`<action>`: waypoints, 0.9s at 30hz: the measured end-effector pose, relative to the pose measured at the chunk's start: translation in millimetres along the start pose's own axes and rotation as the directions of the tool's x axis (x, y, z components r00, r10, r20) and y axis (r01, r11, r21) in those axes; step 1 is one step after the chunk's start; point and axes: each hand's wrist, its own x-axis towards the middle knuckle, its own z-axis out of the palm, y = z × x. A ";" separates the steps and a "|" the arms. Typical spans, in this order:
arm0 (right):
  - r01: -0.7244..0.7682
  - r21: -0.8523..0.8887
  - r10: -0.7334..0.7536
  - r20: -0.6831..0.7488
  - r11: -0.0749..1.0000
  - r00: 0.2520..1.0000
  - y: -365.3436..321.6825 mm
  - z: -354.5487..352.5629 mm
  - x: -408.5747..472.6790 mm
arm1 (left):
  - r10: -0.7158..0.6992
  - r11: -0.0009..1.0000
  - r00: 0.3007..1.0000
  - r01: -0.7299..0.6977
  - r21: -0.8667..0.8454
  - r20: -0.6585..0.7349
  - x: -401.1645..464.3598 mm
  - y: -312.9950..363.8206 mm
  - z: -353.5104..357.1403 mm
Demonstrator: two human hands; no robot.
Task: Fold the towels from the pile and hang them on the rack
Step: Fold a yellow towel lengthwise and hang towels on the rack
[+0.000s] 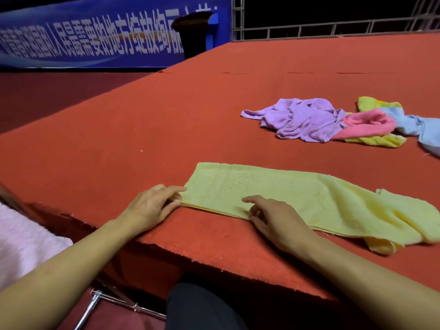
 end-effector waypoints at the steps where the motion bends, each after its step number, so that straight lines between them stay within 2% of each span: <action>1: 0.001 -0.010 -0.001 0.021 1.000 1.000 -1.2 -0.9 -1.4 | -0.024 0.999 1.000 0.024 0.031 0.013 -1.9 1.2 -2.3; 4: 0.006 0.028 -0.007 0.032 1.000 0.999 -2.4 -13.4 -10.1 | -0.085 0.992 0.996 0.083 0.091 0.013 1.5 10.3 -9.0; 8: -0.021 0.101 0.040 -0.189 0.995 0.981 15.0 -48.2 -38.1 | -0.096 0.995 0.993 0.098 0.028 -0.062 33.9 57.9 -0.9; 12: -0.149 0.211 0.214 -0.335 0.966 0.918 57.4 -94.3 -68.9 | -0.008 0.994 1.000 0.009 -0.110 0.014 88.4 128.5 31.8; 16: -0.278 0.328 0.401 -0.414 0.903 0.817 113.3 -136.1 -99.6 | 0.153 0.938 0.986 -0.124 -0.323 0.068 146.3 211.6 61.3; 19: -0.389 0.244 0.460 -0.463 0.888 0.758 154.8 -154.4 -117.0 | 0.223 0.883 0.972 -0.167 -0.438 0.078 180.3 271.5 76.0; 22: -0.484 0.111 0.474 -0.475 0.868 0.742 186.6 -163.5 -122.4 | 0.265 0.867 0.958 -0.190 -0.461 0.105 204.9 314.9 93.1; 24: -0.529 0.029 0.491 -0.420 0.848 0.763 202.5 -164.4 -120.3 | 0.310 0.867 0.941 -0.220 -0.447 0.138 215.1 332.0 106.3; 27: -0.596 -0.070 0.566 -0.242 0.800 0.788 216.2 -160.7 -112.3 | 0.335 0.891 0.911 -0.223 -0.396 0.240 221.5 344.7 120.3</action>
